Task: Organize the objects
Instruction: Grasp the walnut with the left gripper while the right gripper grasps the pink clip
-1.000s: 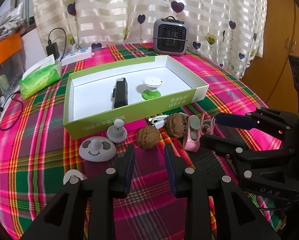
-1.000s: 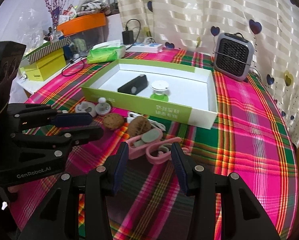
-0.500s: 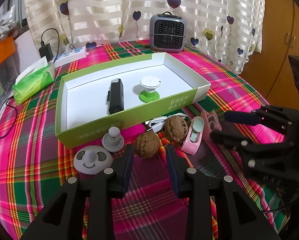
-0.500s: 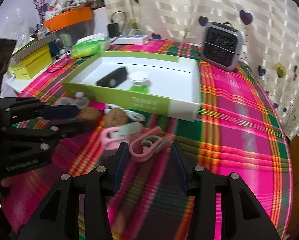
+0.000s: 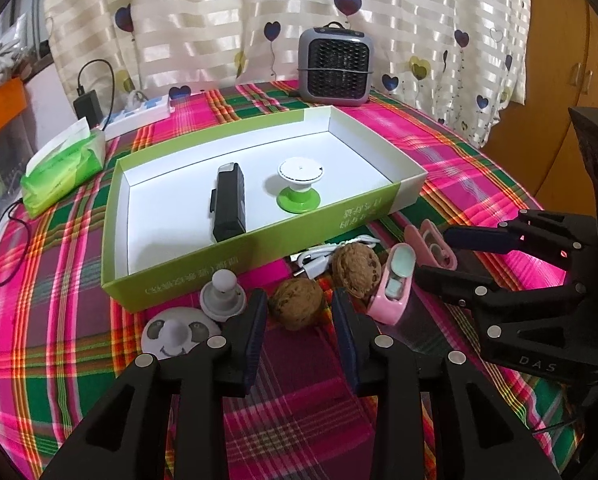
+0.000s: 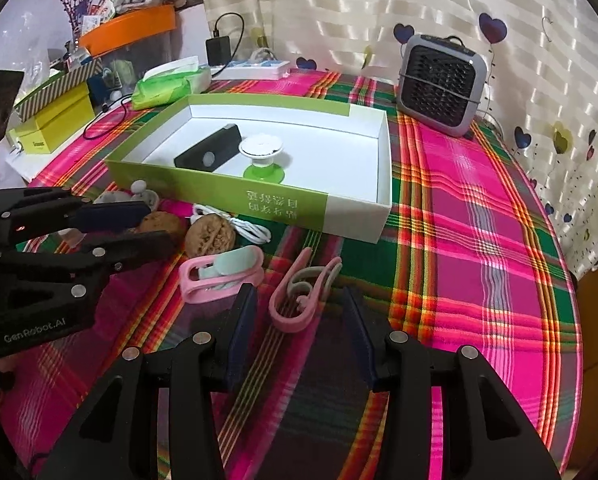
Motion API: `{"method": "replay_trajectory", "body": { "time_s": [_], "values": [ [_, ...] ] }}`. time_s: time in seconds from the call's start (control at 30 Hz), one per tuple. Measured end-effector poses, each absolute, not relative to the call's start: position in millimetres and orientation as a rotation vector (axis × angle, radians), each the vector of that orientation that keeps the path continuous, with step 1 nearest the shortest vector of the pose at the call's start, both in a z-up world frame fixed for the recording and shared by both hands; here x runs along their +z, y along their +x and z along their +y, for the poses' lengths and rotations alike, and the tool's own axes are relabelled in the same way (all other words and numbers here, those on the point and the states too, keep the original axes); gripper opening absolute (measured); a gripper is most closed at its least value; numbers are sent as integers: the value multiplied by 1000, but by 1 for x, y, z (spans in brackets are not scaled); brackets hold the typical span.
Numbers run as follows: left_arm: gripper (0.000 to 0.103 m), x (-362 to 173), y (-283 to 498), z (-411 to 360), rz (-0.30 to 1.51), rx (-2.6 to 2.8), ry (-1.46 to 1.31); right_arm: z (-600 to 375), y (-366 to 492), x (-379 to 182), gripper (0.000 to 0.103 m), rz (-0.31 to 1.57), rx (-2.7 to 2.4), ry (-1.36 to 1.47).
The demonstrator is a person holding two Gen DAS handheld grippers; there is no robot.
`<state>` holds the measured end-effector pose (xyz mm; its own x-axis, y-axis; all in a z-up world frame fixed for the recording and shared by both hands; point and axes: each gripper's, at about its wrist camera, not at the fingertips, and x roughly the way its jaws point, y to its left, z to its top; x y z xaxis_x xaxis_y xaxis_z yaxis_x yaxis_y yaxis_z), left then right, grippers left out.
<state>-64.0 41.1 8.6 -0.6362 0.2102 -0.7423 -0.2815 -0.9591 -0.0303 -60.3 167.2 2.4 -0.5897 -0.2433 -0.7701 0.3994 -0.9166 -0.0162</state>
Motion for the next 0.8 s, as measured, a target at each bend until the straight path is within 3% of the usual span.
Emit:
{"method": "replay_trajectory", "body": {
  "time_s": [0.1,0.17,0.33,0.8],
  "values": [
    [32,6,-67,41,129,2612,-1185,169,-60,2,45,253,-2493,1170],
    [32,3,-69,41,127,2600,-1204,167,-60,2,29,255,-2486,1167],
    [31,3,-68,42,122,2591,-1211,168,-59,3,22,242,-2482,1153],
    [29,9,-57,40,80,2602,-1159,169,-50,11,22,249,-2506,1082]
  ]
}}
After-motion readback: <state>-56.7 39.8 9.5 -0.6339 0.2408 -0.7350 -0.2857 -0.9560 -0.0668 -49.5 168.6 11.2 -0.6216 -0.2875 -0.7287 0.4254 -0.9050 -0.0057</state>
